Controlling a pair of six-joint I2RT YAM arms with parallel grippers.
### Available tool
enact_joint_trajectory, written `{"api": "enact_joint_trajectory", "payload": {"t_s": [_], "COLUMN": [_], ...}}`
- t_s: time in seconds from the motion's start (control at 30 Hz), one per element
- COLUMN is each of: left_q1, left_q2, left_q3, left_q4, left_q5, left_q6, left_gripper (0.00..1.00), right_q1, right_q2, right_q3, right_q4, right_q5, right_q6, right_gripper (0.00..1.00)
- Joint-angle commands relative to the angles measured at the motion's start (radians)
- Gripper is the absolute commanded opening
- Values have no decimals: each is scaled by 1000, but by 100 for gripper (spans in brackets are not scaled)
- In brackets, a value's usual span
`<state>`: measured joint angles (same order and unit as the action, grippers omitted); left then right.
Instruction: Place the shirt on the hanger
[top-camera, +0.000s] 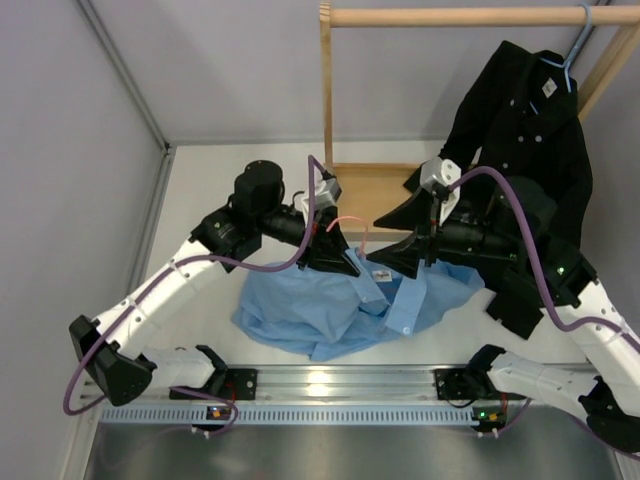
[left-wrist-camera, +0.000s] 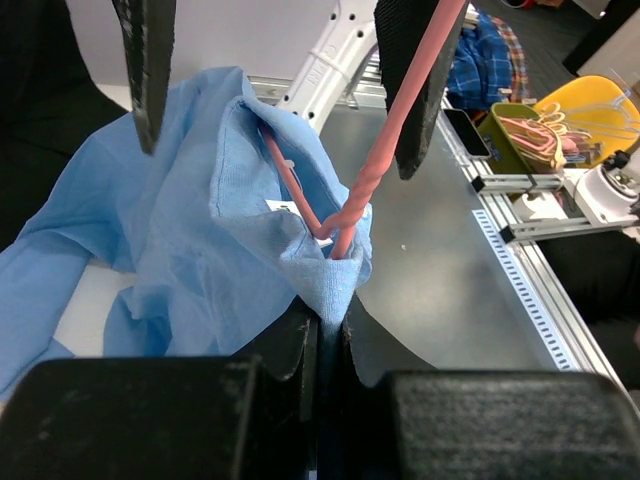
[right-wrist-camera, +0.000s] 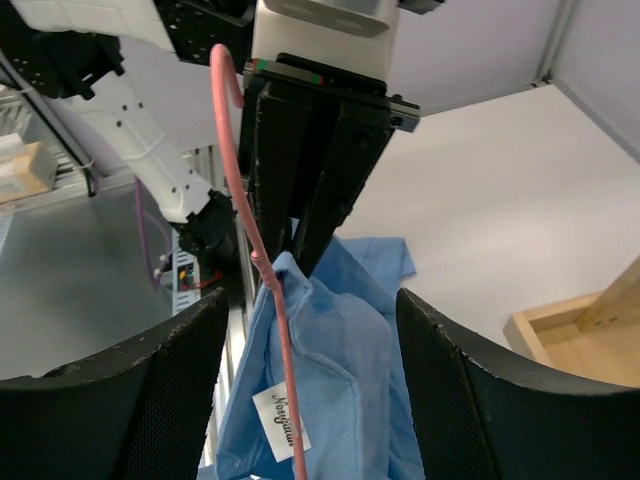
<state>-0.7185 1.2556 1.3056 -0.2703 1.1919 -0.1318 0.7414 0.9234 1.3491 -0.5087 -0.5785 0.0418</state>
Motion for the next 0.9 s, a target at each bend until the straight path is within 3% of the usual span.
{"api": "enact_joint_trajectory", "payload": {"t_s": [0.0, 0.33, 0.47, 0.57, 0.7, 0.73, 0.77, 0.8, 0.83, 0.87], "left_q1": [-7, -15, -19, -18, -16, -16, -15, -15, -15, -15], "left_q2": [8, 45, 42, 27, 4, -2, -21, -34, -53, -94], "left_q3": [27, 41, 40, 31, 27, 41, 50, 58, 57, 54], "left_q4": [52, 52, 52, 54, 33, 11, -21, -61, -63, -64], "left_q5": [81, 81, 89, 83, 46, 22, -61, -122, -255, -311], "left_q6": [20, 11, 15, 17, 40, 78, 105, 122, 145, 158], "left_gripper": [0, 0, 0, 0, 4, 11, 25, 61, 85, 98], "right_q1": [0, 1, 0, 0, 0, -2, -2, -2, -1, -2], "right_q2": [-6, 17, 48, 52, 29, 8, -4, -15, -40, -50], "right_q3": [-2, -103, -108, -137, -162, -174, -179, -185, -192, -196], "right_q4": [113, 340, 380, 446, 457, 455, 455, 455, 446, 435], "right_q5": [-150, -264, -274, -273, -213, -195, -173, -126, -103, -43], "right_q6": [-11, 85, 93, 124, 119, 115, 115, 115, 115, 112], "right_gripper": [65, 55, 37, 0, 0, 0, 0, 0, 0, 0]}}
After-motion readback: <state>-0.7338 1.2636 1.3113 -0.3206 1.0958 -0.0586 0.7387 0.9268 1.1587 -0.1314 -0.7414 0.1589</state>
